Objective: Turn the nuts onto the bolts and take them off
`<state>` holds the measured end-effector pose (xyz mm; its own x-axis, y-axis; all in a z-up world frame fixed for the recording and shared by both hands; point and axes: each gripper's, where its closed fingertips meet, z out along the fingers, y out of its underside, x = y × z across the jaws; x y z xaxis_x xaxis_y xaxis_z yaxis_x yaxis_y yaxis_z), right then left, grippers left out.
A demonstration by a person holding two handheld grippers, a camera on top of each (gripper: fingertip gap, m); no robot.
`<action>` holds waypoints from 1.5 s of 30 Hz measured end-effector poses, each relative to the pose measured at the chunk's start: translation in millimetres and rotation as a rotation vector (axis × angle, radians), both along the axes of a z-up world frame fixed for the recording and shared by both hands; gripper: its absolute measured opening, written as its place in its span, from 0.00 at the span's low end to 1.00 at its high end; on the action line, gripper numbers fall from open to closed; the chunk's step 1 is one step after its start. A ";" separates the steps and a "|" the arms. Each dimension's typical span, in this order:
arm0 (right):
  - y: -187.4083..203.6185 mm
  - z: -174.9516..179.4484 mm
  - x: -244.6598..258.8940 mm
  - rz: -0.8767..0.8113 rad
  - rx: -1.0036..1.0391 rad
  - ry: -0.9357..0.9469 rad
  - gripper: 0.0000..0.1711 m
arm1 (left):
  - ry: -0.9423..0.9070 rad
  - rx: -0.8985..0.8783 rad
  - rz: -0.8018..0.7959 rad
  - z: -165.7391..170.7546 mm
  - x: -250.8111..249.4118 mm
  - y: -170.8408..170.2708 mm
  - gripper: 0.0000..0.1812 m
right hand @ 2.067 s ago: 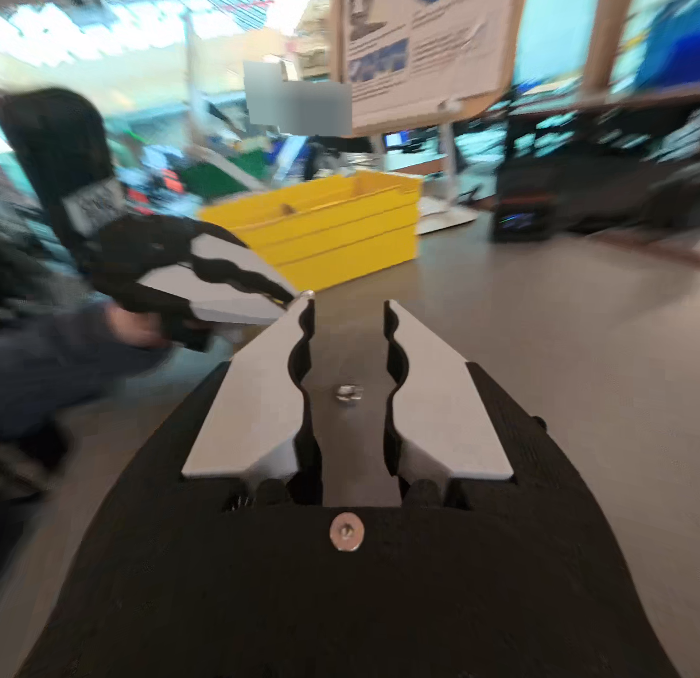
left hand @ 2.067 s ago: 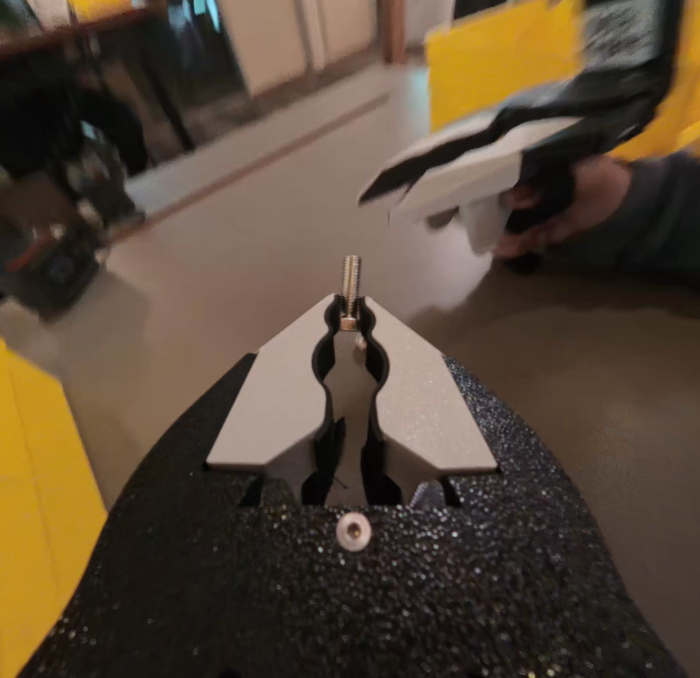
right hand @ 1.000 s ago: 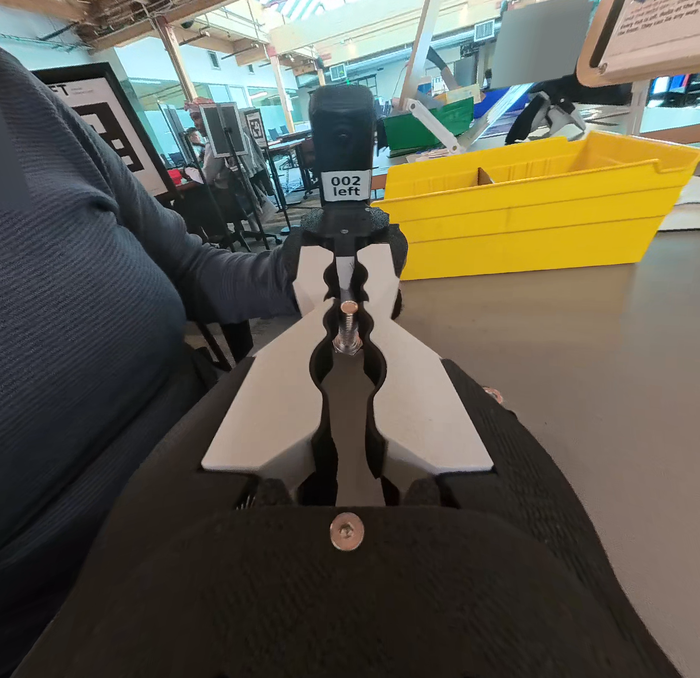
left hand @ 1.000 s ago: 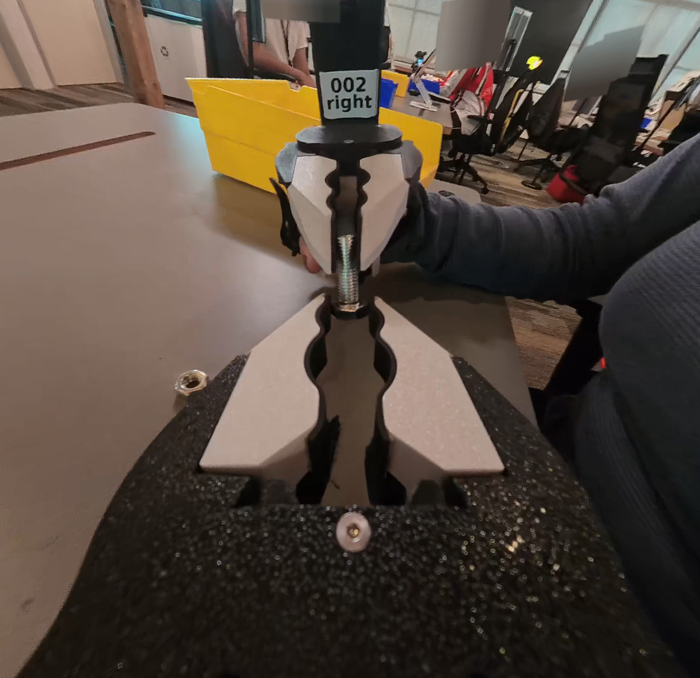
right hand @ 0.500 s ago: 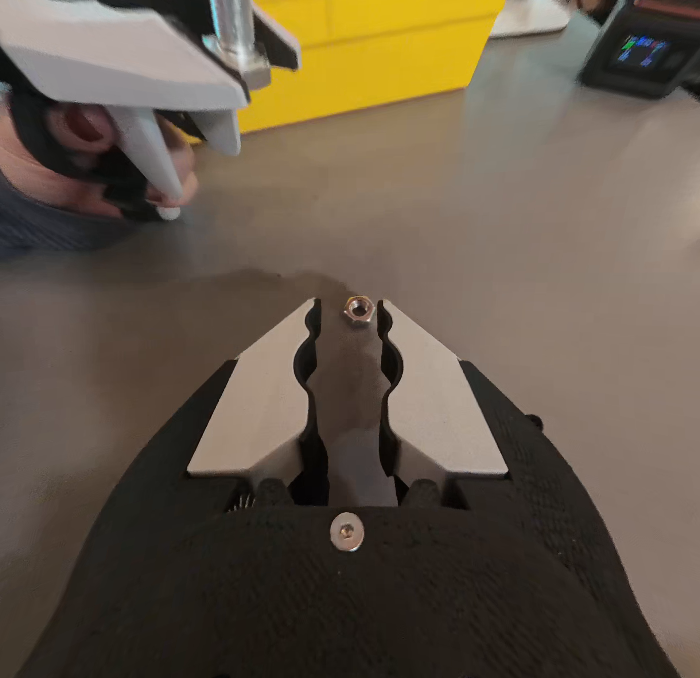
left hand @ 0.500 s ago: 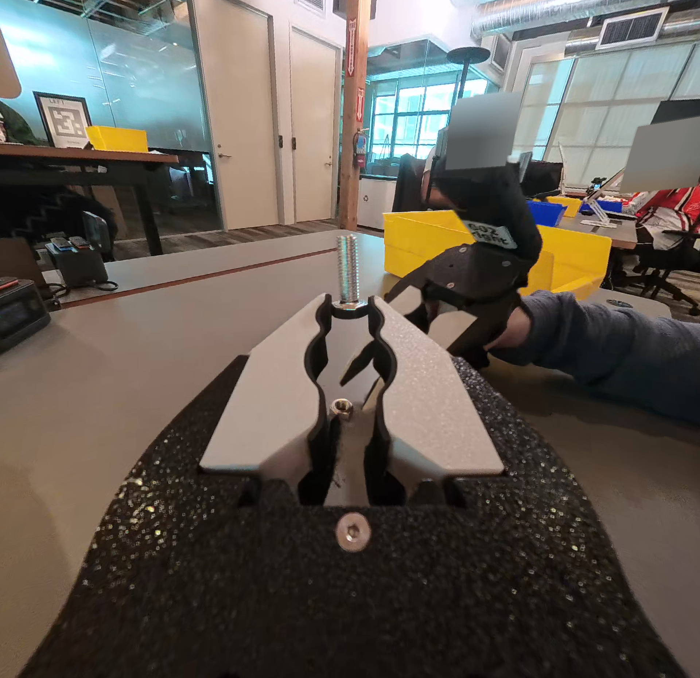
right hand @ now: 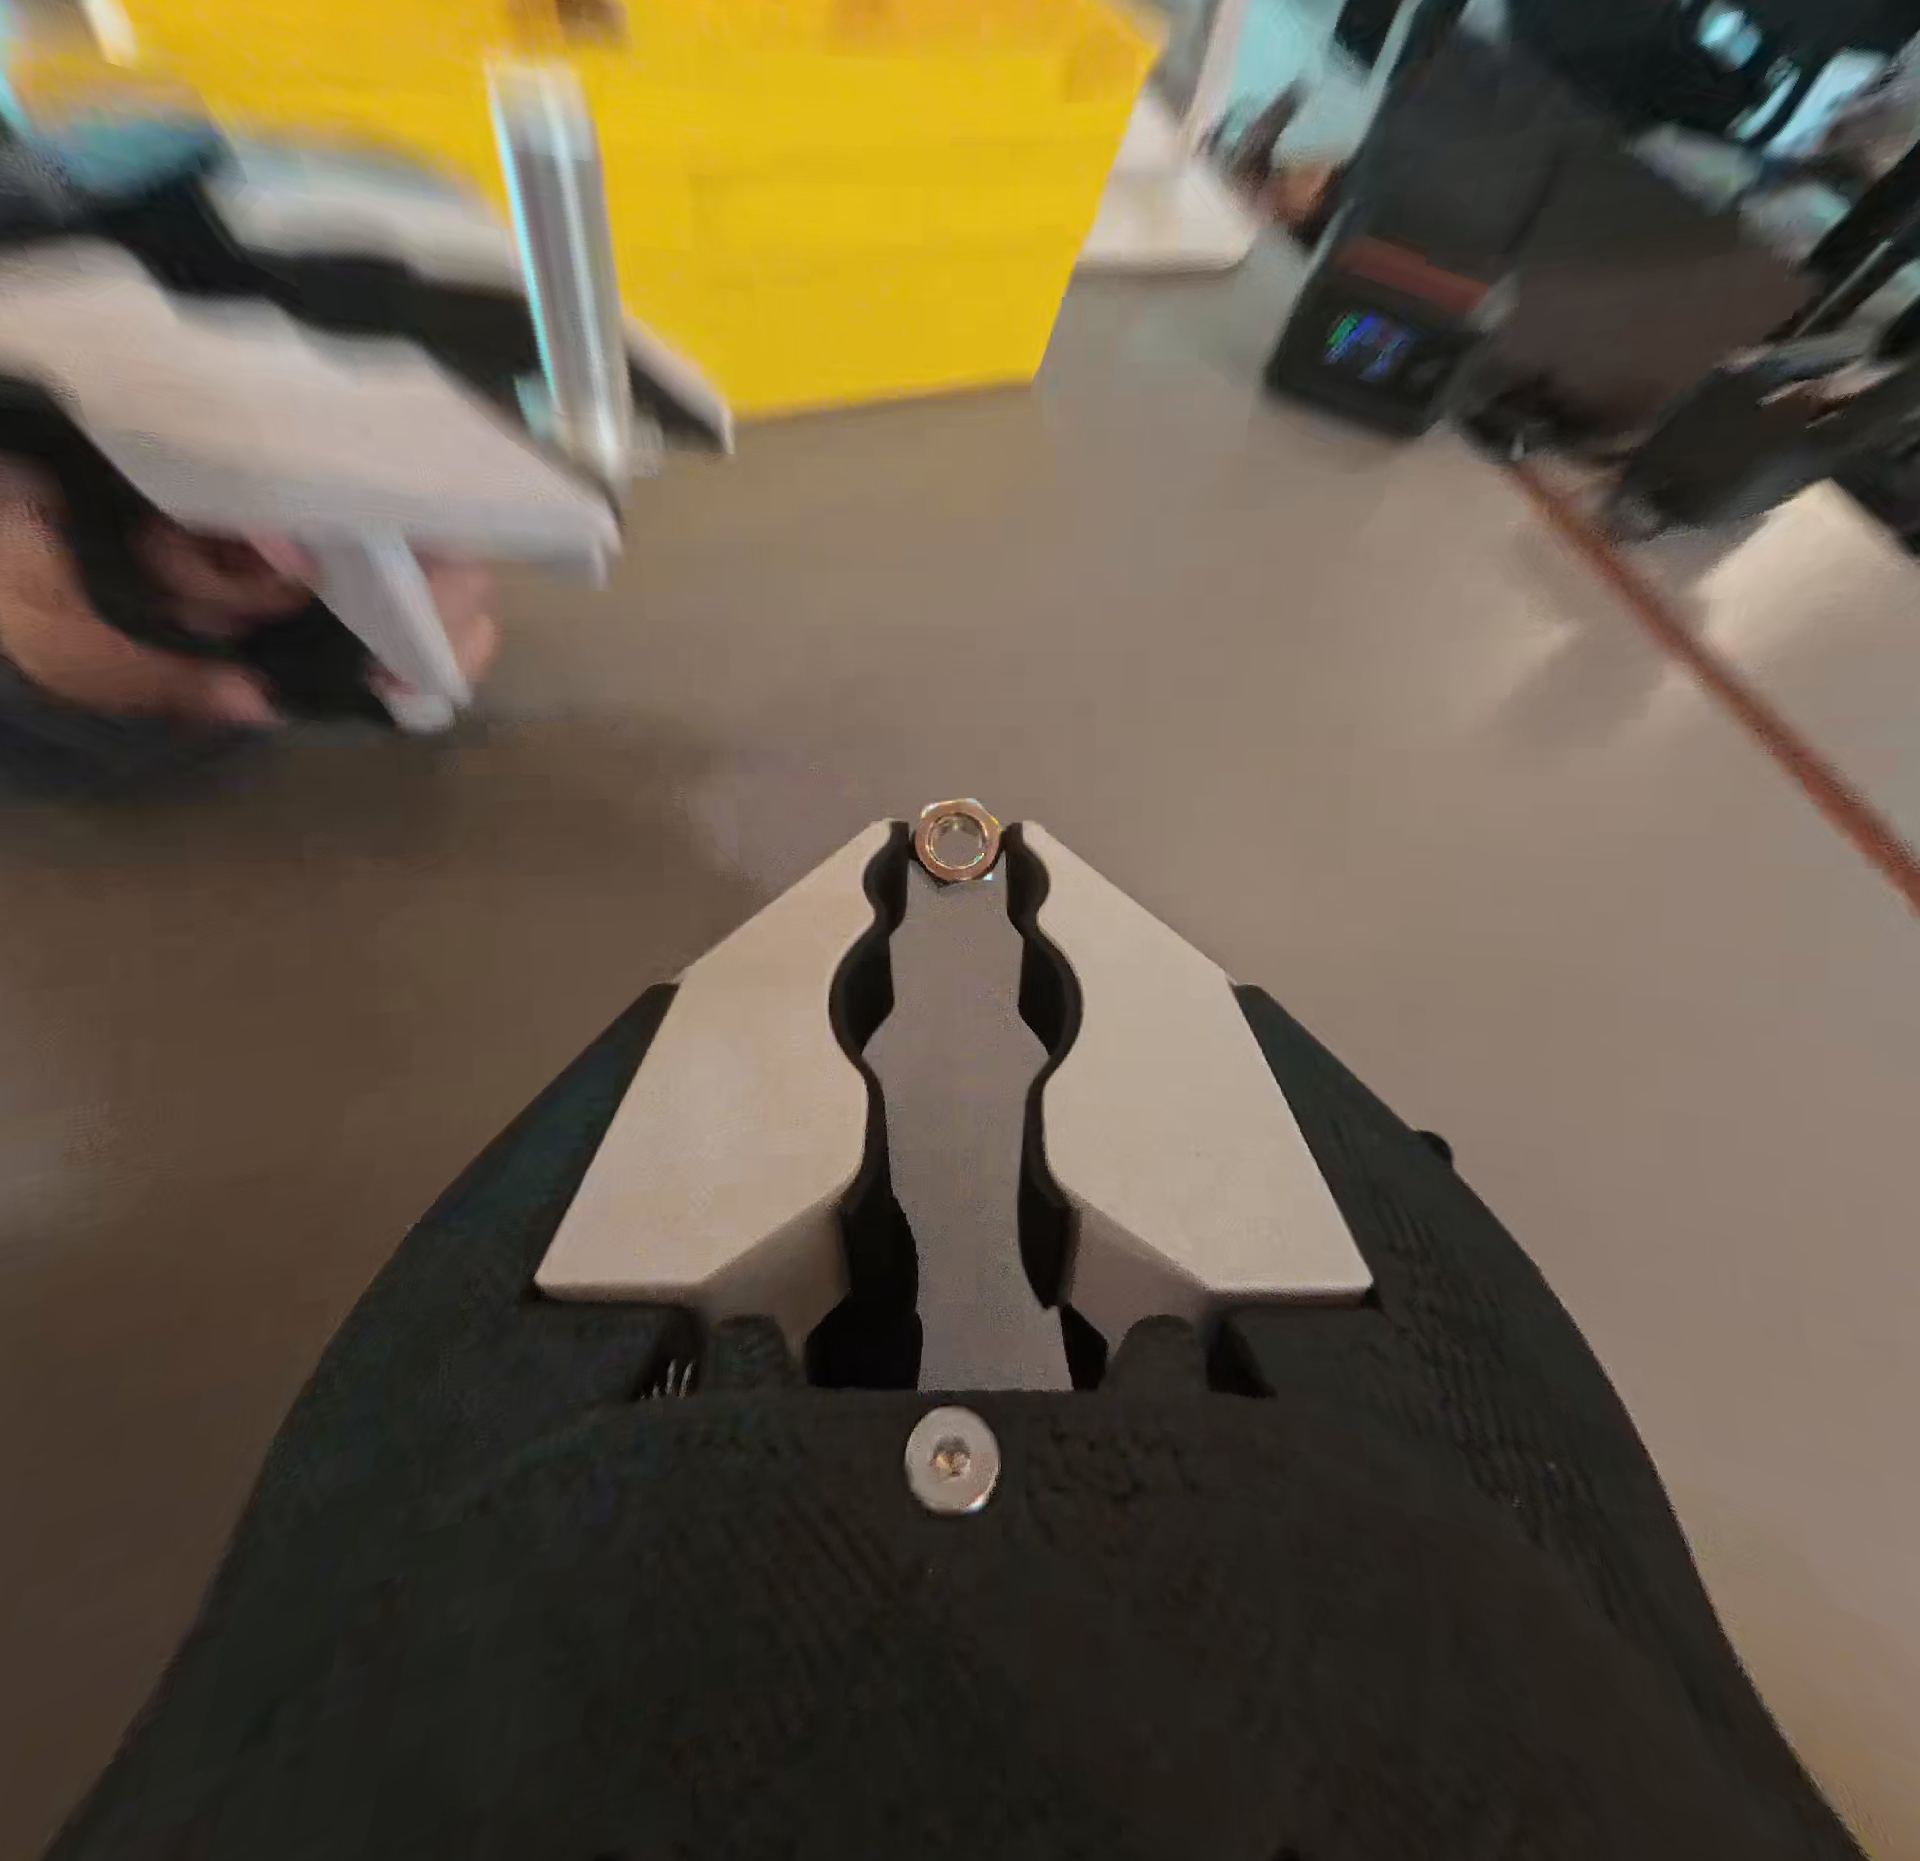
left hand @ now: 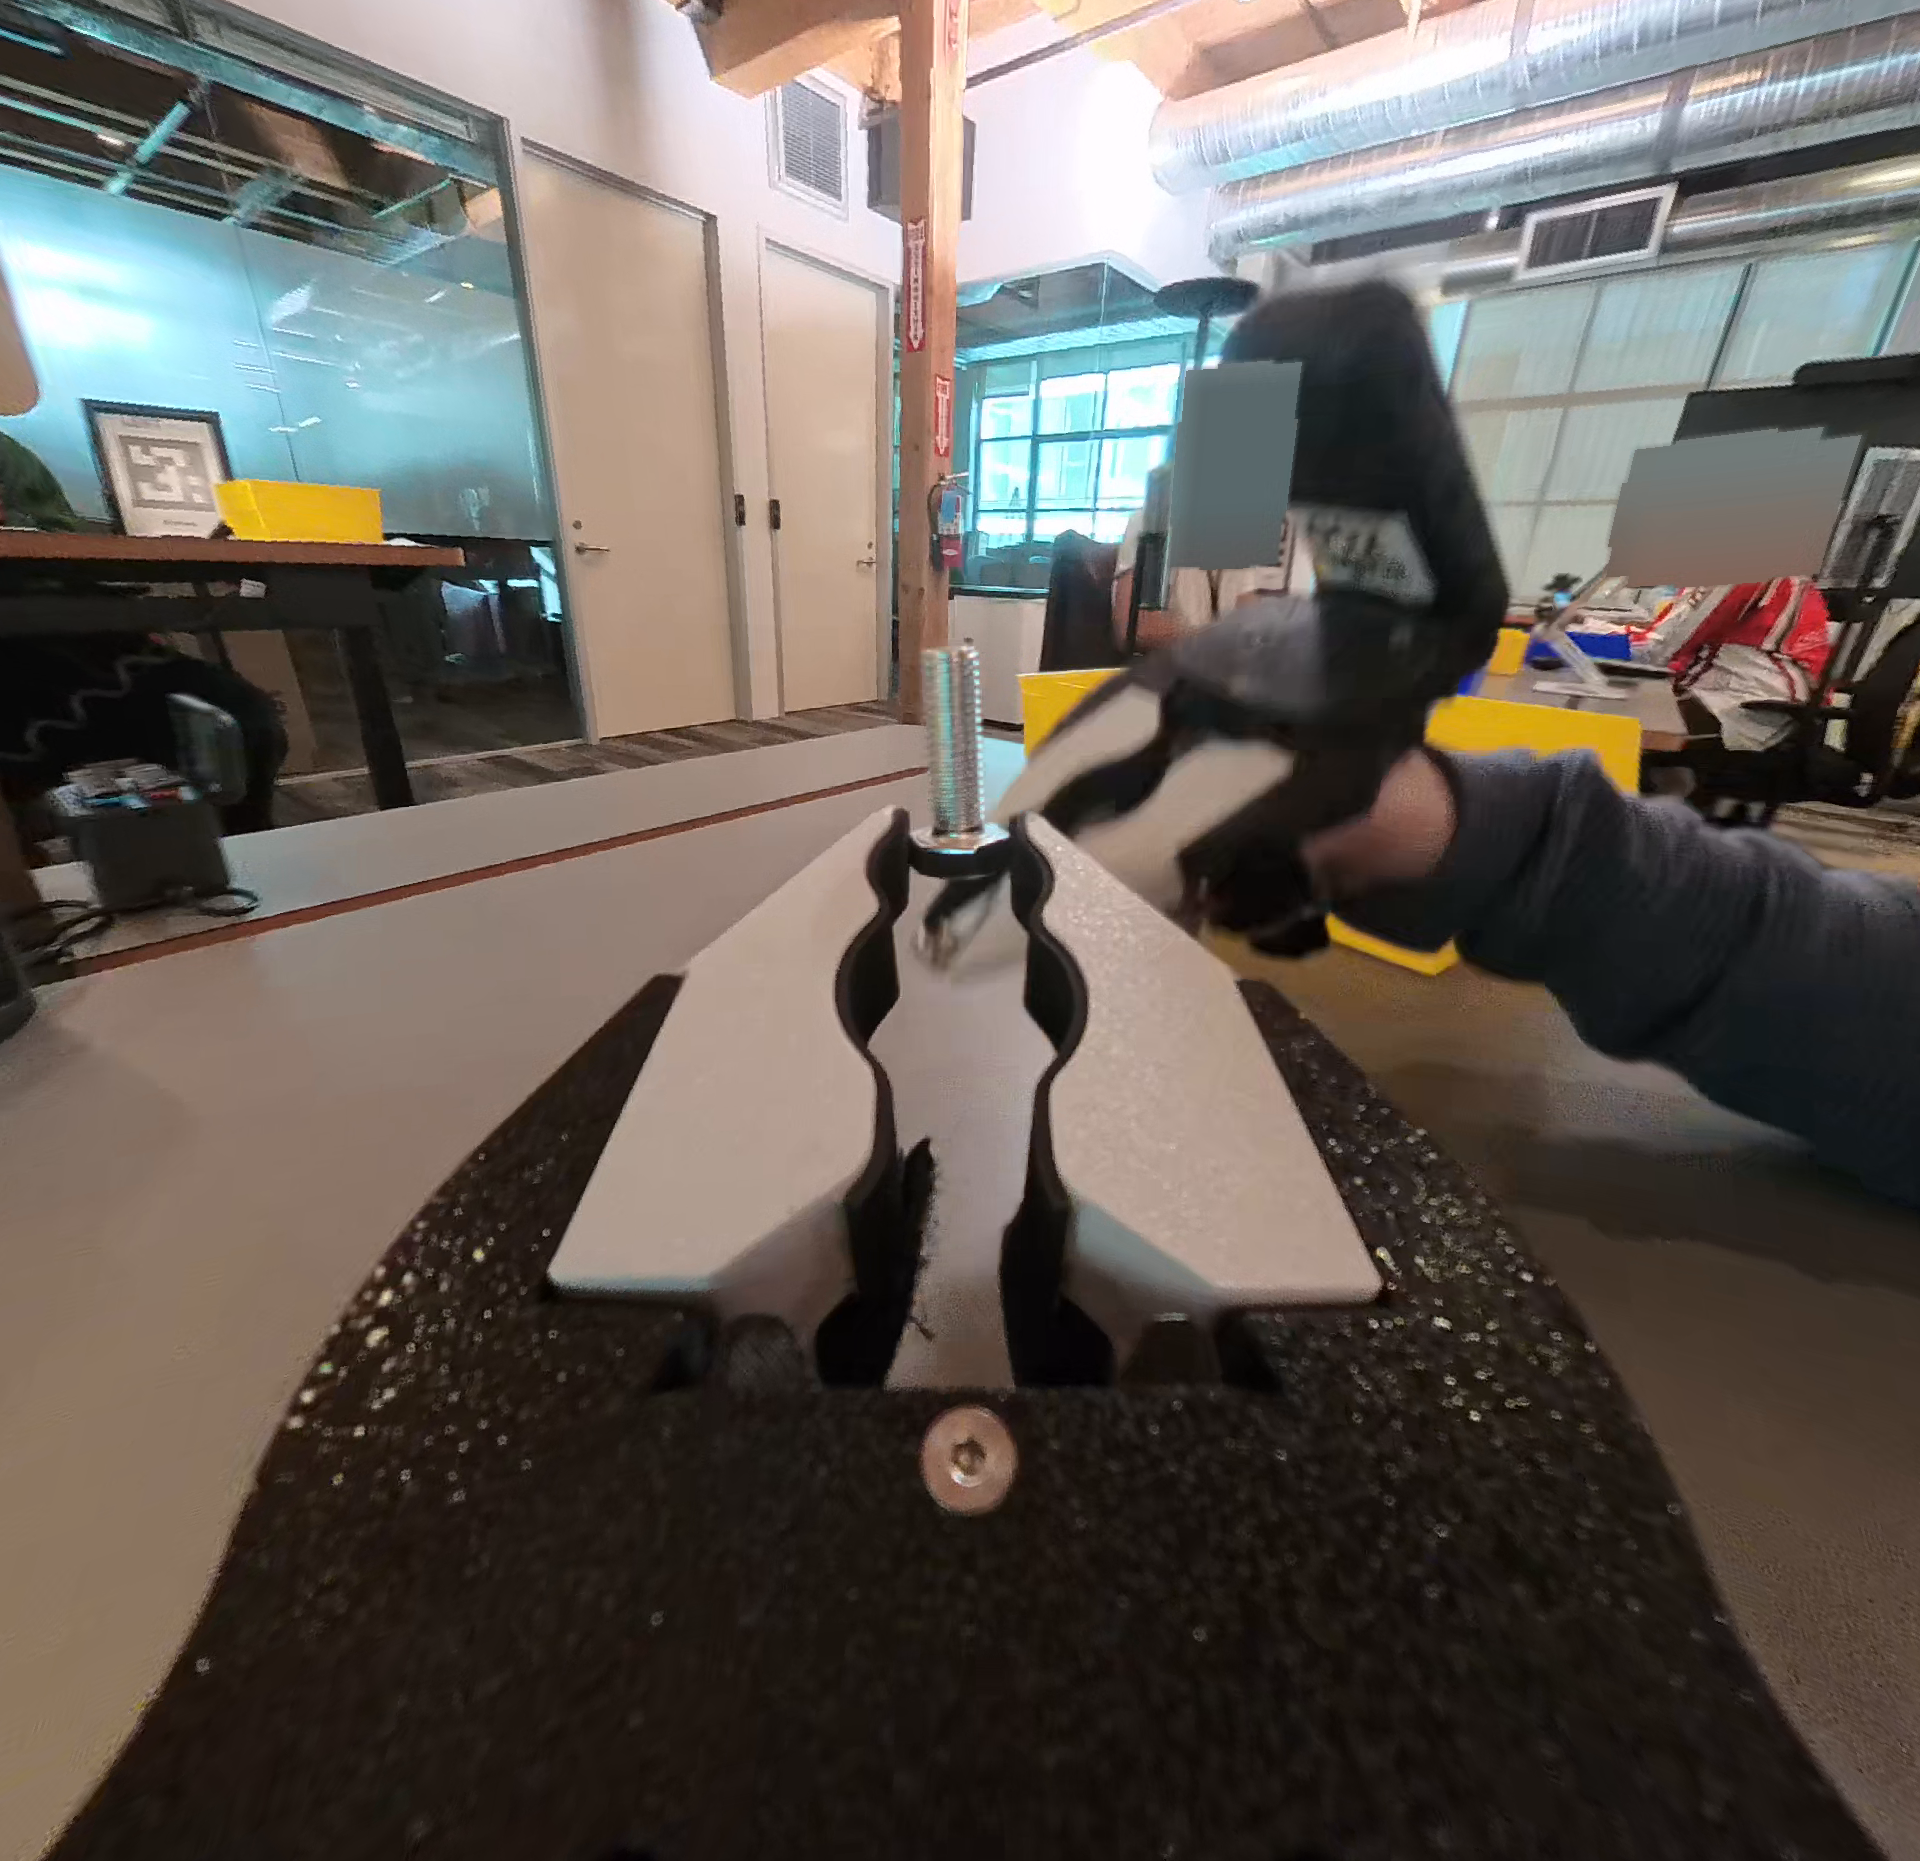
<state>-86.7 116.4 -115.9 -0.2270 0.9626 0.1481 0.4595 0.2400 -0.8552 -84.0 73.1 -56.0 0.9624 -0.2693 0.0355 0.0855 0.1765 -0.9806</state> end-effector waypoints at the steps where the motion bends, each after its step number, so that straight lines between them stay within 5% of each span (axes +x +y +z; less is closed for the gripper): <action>1: 8.1 22.2 5.4 -0.010 -0.036 0.053 0.10 | 0.001 -0.004 -0.020 -0.7 3.4 7.2 0.09; 8: 12.0 103.1 26.1 0.116 -0.153 0.067 0.10 | 0.040 -0.024 -0.164 -6.5 34.4 53.4 0.09; 25: 5.4 82.4 41.8 0.156 -0.091 -0.170 0.10 | 0.072 -0.032 -0.289 -9.3 55.9 61.5 0.09; 42: 4.0 83.1 42.7 0.183 -0.118 -0.151 0.11 | 0.066 -0.027 -0.299 -8.5 56.3 60.4 0.09; 45: 3.2 92.2 41.0 0.192 -0.124 -0.096 0.18 | 0.064 -0.030 -0.299 -8.8 56.0 60.7 0.09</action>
<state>-45.8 119.6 -23.7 -0.4151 0.9098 0.0009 0.4958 0.2270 -0.8383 -27.9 133.8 -64.8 0.8414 -0.5403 -0.0104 0.0672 0.1237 -0.9900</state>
